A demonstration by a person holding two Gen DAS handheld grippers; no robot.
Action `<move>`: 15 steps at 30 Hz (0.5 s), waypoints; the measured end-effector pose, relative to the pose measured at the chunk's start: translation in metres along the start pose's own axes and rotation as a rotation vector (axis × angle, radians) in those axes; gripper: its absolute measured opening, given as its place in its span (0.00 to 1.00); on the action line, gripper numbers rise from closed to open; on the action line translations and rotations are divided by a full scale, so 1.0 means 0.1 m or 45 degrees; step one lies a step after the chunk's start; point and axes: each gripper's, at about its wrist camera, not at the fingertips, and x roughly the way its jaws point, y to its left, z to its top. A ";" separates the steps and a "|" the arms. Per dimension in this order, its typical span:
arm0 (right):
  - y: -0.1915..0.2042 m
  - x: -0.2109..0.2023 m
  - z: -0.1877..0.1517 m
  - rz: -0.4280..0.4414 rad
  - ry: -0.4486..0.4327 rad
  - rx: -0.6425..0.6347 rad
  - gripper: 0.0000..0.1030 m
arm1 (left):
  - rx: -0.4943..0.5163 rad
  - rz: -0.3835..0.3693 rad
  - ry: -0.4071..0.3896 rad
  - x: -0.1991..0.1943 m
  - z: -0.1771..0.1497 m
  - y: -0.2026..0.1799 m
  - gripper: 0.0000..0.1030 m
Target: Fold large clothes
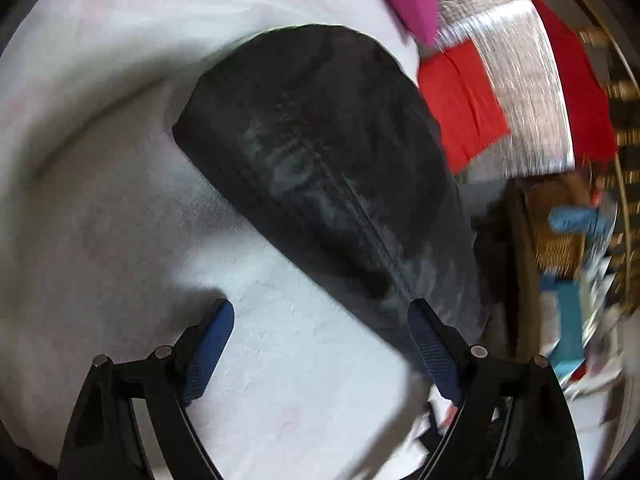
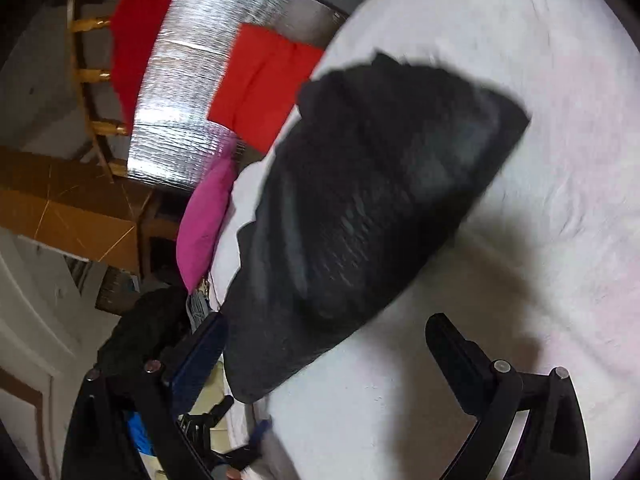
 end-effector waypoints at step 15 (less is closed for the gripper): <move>-0.13 0.48 0.43 0.096 -0.286 0.197 0.99 | -0.216 -0.188 -0.169 0.28 0.38 0.01 0.86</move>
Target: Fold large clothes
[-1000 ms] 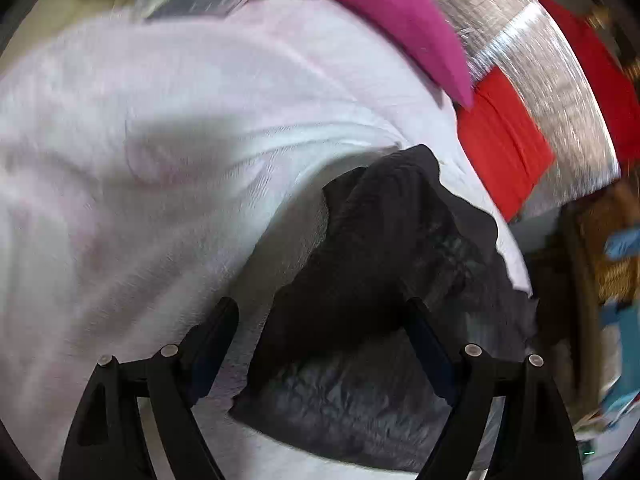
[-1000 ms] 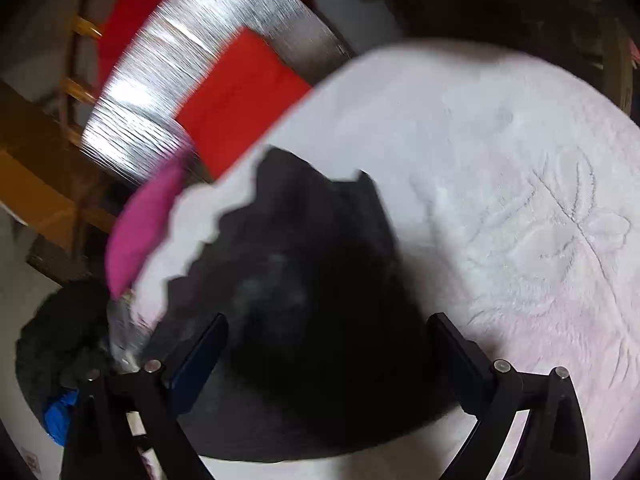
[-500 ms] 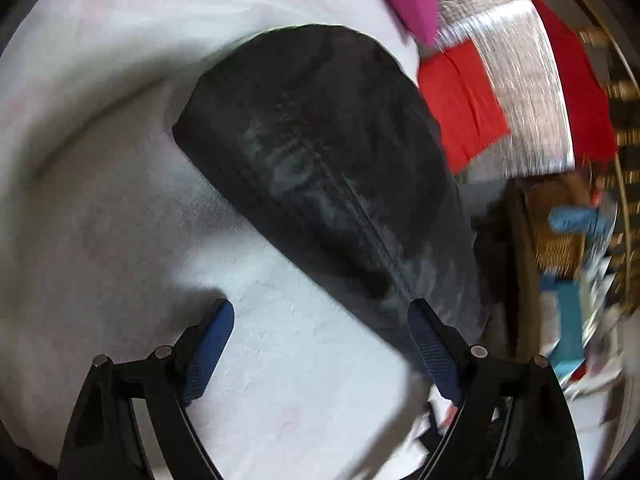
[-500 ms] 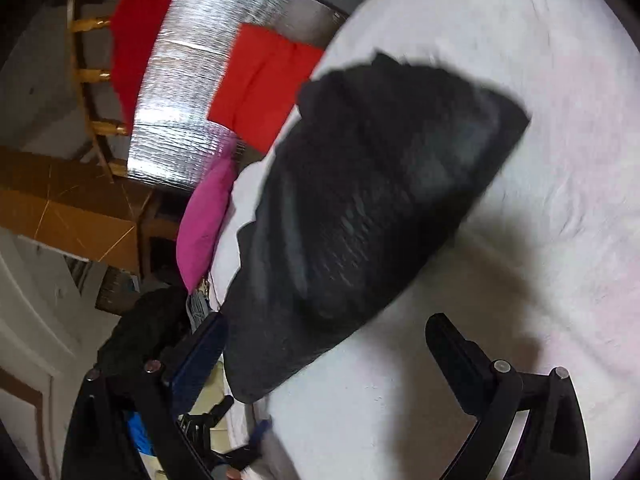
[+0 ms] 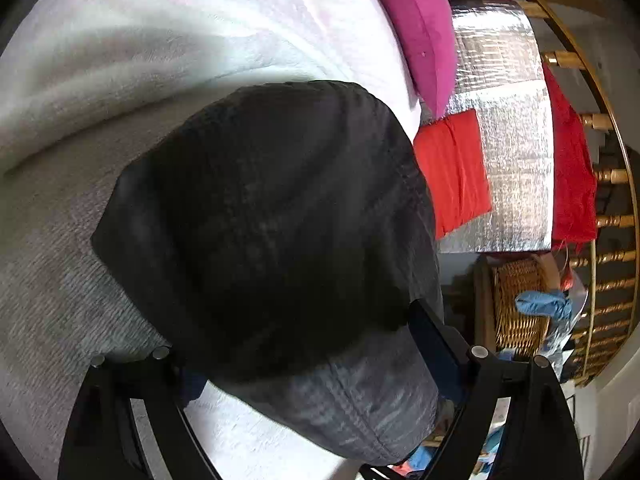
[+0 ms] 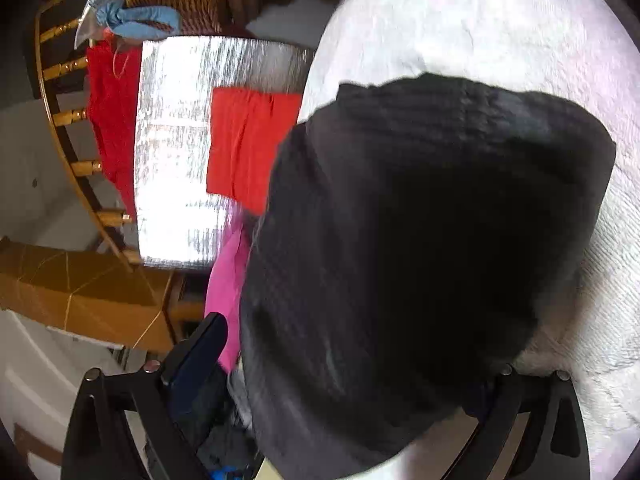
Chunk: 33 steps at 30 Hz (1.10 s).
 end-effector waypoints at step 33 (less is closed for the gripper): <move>-0.11 -1.33 -0.80 -0.416 0.255 -0.400 0.54 | 0.299 0.230 0.162 -1.22 -1.07 0.39 0.47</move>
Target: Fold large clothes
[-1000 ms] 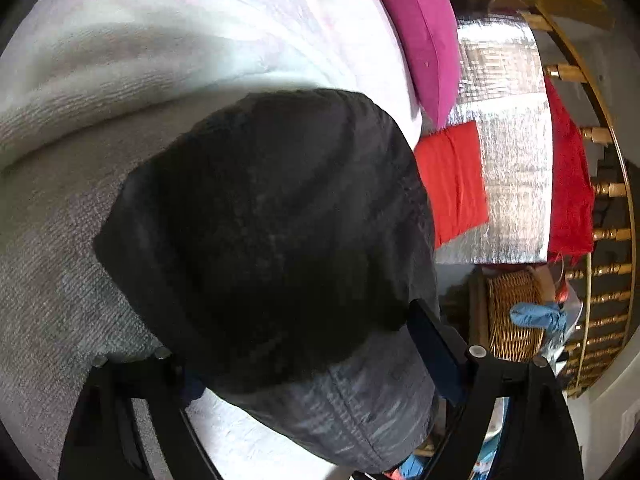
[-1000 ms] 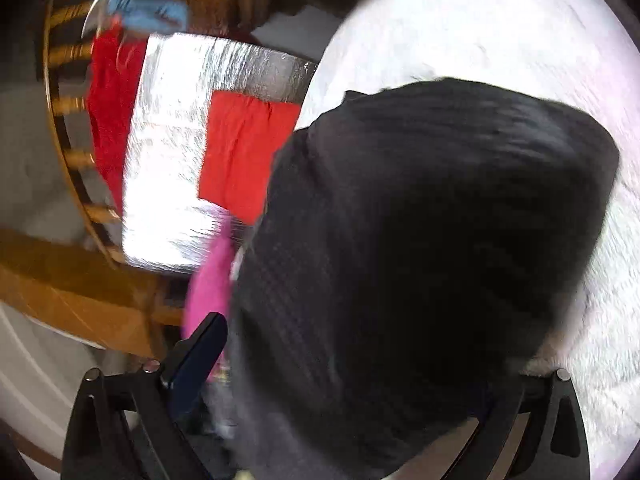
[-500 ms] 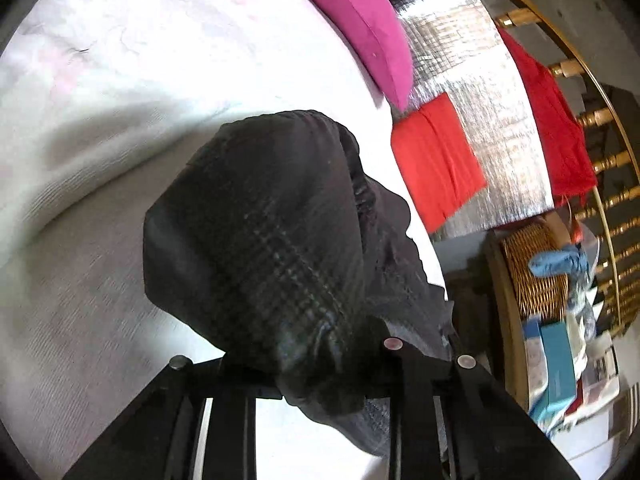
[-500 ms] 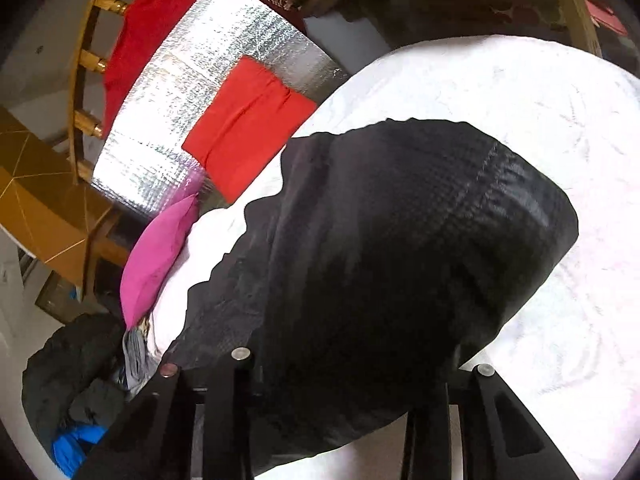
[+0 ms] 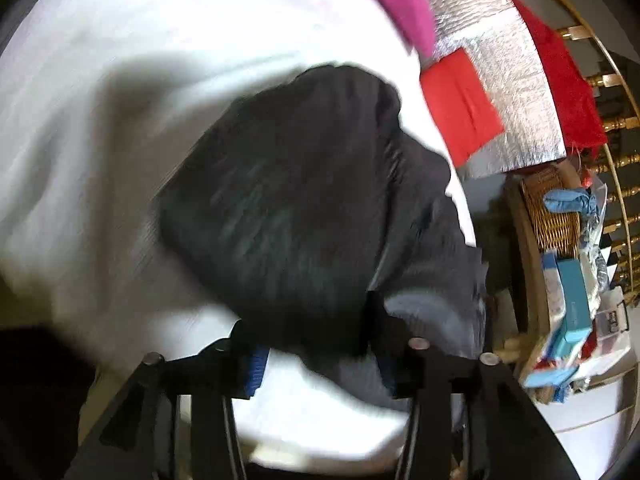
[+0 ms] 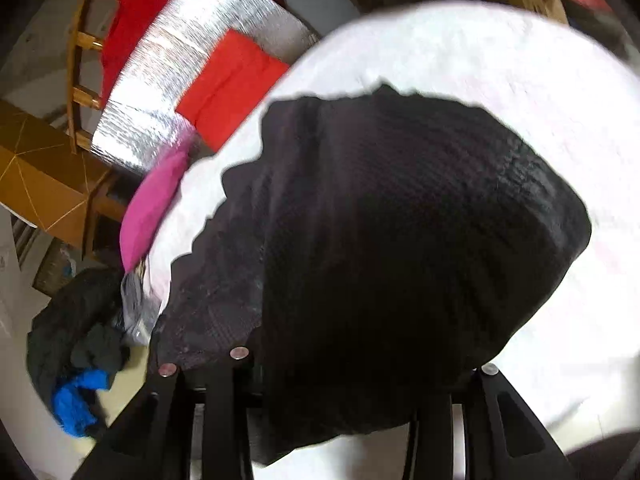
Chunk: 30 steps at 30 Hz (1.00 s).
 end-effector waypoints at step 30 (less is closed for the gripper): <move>1.20 1.49 1.64 -0.595 0.118 -1.021 0.53 | 0.428 0.503 -0.013 1.49 1.95 -1.26 0.37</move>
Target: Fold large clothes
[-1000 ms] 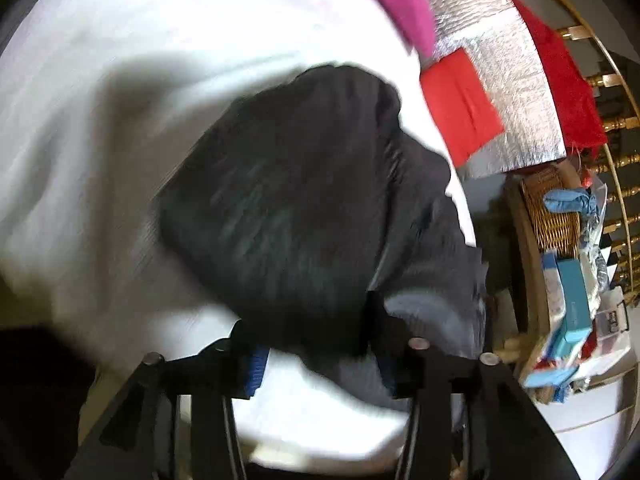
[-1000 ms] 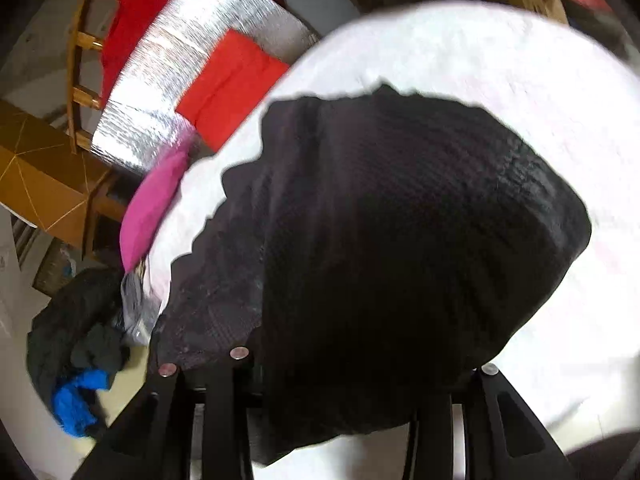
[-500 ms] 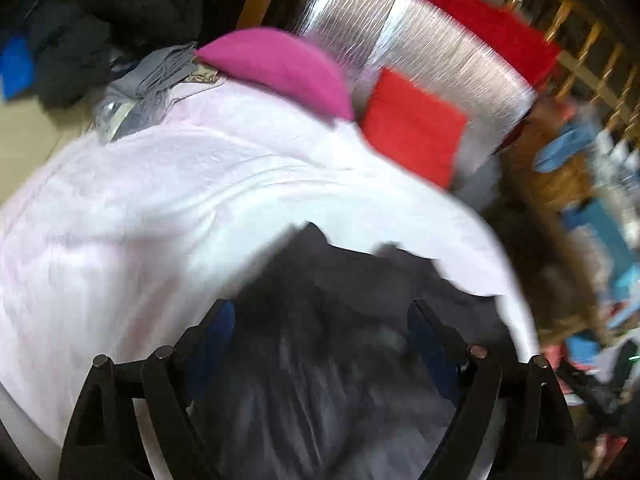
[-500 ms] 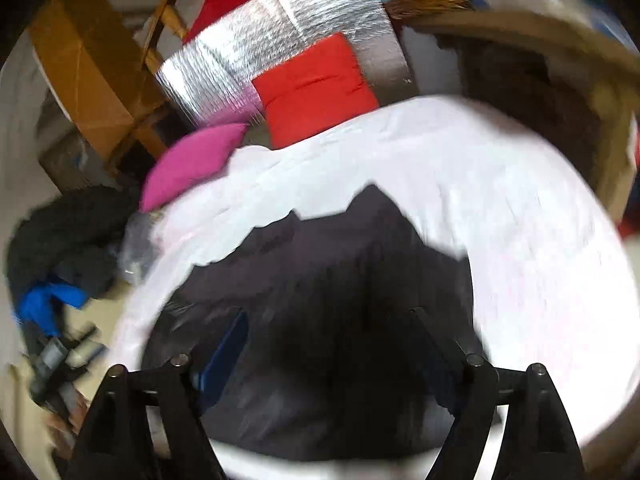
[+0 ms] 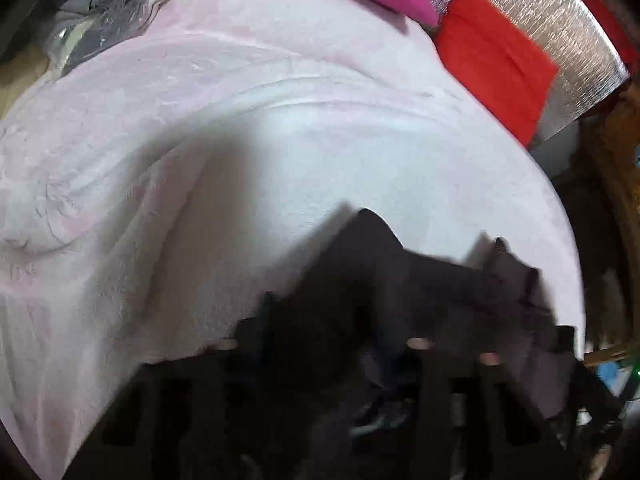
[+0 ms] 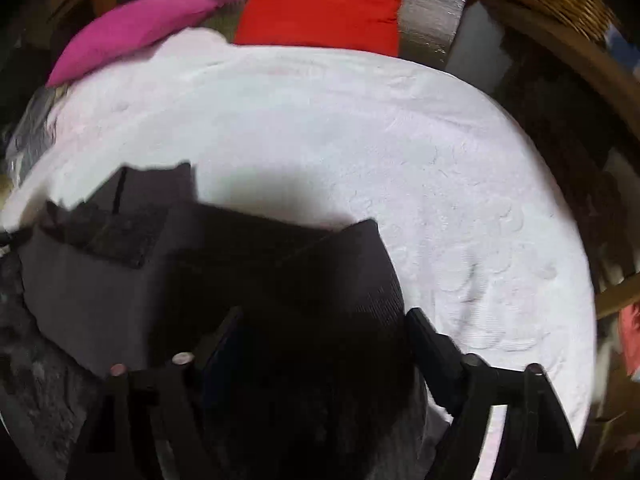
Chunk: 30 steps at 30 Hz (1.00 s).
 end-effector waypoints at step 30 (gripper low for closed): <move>-0.64 -1.19 -1.35 0.317 -0.326 0.524 0.95 | 0.304 -0.022 -0.196 -0.97 -0.77 -0.29 0.63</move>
